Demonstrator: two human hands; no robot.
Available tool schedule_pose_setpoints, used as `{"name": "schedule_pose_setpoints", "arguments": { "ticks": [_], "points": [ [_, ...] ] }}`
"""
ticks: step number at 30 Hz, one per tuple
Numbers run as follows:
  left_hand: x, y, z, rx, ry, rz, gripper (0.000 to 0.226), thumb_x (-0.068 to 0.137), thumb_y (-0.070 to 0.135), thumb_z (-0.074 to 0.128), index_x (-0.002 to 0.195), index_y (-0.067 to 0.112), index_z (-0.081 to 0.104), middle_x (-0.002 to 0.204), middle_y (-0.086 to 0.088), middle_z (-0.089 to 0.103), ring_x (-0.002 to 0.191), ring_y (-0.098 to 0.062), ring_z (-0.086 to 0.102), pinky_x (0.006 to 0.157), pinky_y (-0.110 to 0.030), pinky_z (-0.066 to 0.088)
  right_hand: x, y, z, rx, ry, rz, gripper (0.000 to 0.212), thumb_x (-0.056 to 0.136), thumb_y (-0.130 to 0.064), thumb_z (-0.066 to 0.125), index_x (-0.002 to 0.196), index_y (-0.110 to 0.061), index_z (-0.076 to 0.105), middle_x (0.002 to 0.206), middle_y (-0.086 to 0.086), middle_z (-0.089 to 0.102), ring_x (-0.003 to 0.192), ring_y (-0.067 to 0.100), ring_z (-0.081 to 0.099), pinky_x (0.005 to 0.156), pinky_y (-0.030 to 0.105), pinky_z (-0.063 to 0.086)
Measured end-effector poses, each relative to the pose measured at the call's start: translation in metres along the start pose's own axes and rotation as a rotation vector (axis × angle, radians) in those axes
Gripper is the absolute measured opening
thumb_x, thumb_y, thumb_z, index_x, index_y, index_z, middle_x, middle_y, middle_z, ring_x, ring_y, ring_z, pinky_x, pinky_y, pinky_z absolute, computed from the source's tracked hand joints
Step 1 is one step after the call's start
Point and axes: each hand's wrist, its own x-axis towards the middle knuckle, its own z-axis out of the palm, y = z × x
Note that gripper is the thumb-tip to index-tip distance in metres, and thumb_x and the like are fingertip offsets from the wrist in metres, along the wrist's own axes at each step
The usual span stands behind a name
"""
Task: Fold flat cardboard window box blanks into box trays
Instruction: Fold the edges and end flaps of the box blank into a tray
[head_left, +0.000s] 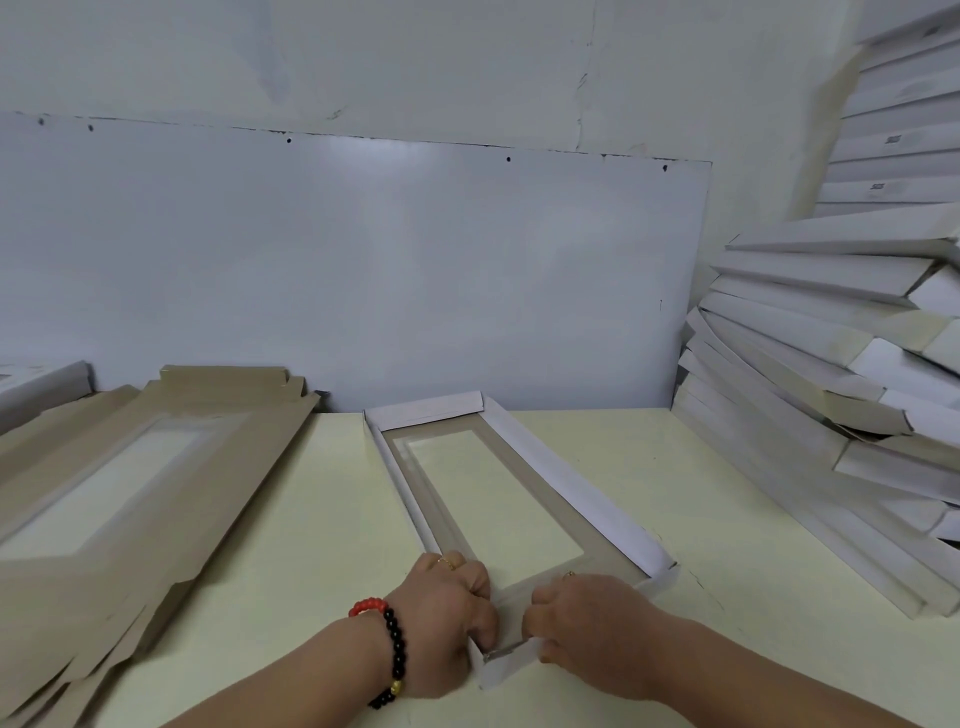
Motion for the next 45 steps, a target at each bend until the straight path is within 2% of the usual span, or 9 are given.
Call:
{"name": "schedule_pose_setpoints", "arguments": {
  "ticks": [7,10,14,18,22,26,29,38,45],
  "points": [
    [-0.013,0.018,0.019,0.002,0.080,-0.081,0.062,0.045,0.034,0.068,0.105,0.041,0.054,0.109,0.020,0.053,0.112,-0.006,0.052,0.111,-0.021,0.010,-0.002,-0.001,0.006,0.067,0.071,0.055,0.028,0.099,-0.031,0.043,0.116,-0.015,0.058,0.115,0.008,0.059,0.110,0.028,0.053,0.094,0.036,0.037],
    [-0.018,0.022,0.035,-0.026,0.023,-0.285,0.098,0.068,0.070,0.047,0.147,0.048,-0.007,0.153,0.014,-0.027,0.140,-0.015,-0.031,0.110,-0.034,-0.024,-0.008,-0.007,0.015,0.132,0.298,0.147,0.026,0.082,-0.046,0.059,0.097,-0.027,0.066,0.097,-0.009,0.064,0.096,0.012,0.060,0.088,0.024,0.034],
    [-0.018,0.037,0.040,-0.011,0.070,-0.497,0.105,0.071,0.087,0.026,0.125,0.034,-0.046,0.134,-0.003,-0.054,0.128,-0.031,-0.045,0.115,-0.038,-0.013,-0.014,-0.027,0.029,0.247,0.571,0.330,0.043,0.042,-0.062,0.075,0.071,-0.031,0.065,0.084,-0.016,0.065,0.091,0.010,0.054,0.083,0.030,0.032],
    [-0.021,0.033,0.036,-0.112,0.021,-0.601,0.116,0.072,0.077,0.045,0.142,0.030,-0.036,0.152,-0.007,-0.036,0.143,-0.026,-0.027,0.117,-0.041,-0.009,-0.019,-0.014,0.038,0.253,0.556,0.539,0.058,0.054,-0.067,0.056,0.103,-0.037,0.052,0.124,0.003,0.064,0.123,0.030,0.046,0.098,0.041,0.024],
    [-0.018,0.034,0.035,-0.064,-0.063,-0.644,0.112,0.071,0.075,0.044,0.147,0.031,-0.025,0.160,-0.010,-0.018,0.147,-0.030,-0.017,0.118,-0.045,-0.007,-0.041,0.039,0.034,0.373,0.228,0.846,0.076,0.067,-0.070,0.062,0.135,-0.053,0.032,0.162,-0.001,-0.006,0.148,0.031,0.002,0.114,0.043,0.020],
    [-0.015,0.035,0.036,-0.044,-0.103,-0.672,0.110,0.071,0.078,0.040,0.149,0.030,-0.021,0.161,-0.011,-0.010,0.147,-0.031,-0.013,0.118,-0.046,-0.006,-0.063,0.067,0.034,0.681,0.266,0.796,0.023,0.075,-0.039,0.077,0.094,-0.042,0.063,0.110,-0.004,0.062,0.101,0.013,0.060,0.086,0.026,0.047],
    [-0.014,0.036,0.039,-0.056,-0.100,-0.684,0.109,0.071,0.081,0.035,0.149,0.029,-0.021,0.161,-0.013,-0.011,0.147,-0.028,-0.015,0.118,-0.043,-0.009,-0.066,0.065,0.038,0.666,0.313,0.735,0.017,0.077,-0.026,0.078,0.072,-0.035,0.063,0.082,-0.008,0.064,0.076,0.004,0.056,0.065,0.015,0.040],
    [-0.023,0.040,0.034,-0.218,0.169,-0.696,0.115,0.069,0.088,0.040,0.150,0.031,-0.018,0.162,-0.009,-0.006,0.149,-0.020,-0.001,0.119,-0.033,0.000,-0.065,0.052,0.041,0.880,0.568,0.669,0.023,0.070,-0.017,0.084,0.064,-0.029,0.064,0.094,-0.017,0.063,0.077,0.003,0.059,0.060,0.014,0.042],
    [-0.039,0.038,0.021,-0.770,0.652,-0.695,0.080,0.083,0.034,0.071,0.148,0.039,0.025,0.160,0.010,0.015,0.138,0.008,0.012,0.107,-0.012,0.016,-0.047,0.029,0.039,1.028,0.546,0.664,0.022,0.069,-0.014,0.080,0.068,-0.024,0.062,0.062,-0.014,0.057,0.051,0.003,0.044,0.049,0.014,0.034]
  ]
}}
